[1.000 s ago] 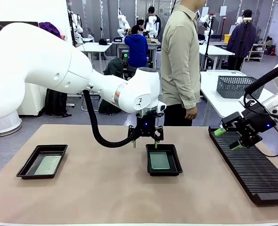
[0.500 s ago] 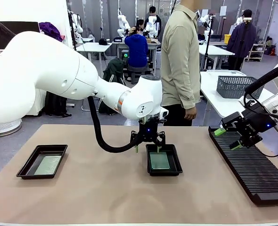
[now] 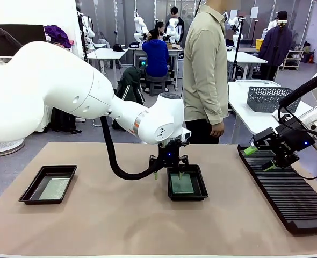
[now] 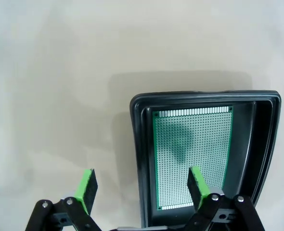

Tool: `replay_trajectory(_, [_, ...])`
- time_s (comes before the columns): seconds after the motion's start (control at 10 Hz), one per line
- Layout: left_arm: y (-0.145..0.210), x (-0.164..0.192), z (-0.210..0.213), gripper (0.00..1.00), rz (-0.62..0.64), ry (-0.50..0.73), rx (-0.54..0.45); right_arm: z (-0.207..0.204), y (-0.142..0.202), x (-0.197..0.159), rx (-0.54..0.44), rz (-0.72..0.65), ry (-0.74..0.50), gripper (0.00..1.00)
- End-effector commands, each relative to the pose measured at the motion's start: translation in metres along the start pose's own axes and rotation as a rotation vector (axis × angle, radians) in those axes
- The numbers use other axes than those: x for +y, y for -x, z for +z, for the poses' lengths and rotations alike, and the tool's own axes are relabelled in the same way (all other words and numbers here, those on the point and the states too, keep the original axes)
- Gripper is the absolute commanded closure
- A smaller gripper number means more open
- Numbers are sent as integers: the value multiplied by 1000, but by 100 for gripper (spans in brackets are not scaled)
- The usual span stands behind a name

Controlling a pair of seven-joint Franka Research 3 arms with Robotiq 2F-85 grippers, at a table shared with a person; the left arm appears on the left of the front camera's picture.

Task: Inspect and transfer BCBs to ESD trays.
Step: Pick up the ESD tray and place it on the left side of the table.

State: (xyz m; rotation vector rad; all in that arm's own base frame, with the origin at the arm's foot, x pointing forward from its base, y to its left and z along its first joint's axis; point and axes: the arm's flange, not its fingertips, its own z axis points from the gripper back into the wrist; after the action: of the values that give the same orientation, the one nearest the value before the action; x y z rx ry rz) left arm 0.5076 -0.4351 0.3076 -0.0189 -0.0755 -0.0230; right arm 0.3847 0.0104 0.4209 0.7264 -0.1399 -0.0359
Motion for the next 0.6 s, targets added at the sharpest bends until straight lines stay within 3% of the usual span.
replay_trajectory(0.0, [7,3,-2,0,37,6,-20,-2,1,0,-2,-8,-6,0])
replay_trajectory(0.5, [1,0,-1,0,13,1,-1,-2,1,0,-2,-8,-6,0])
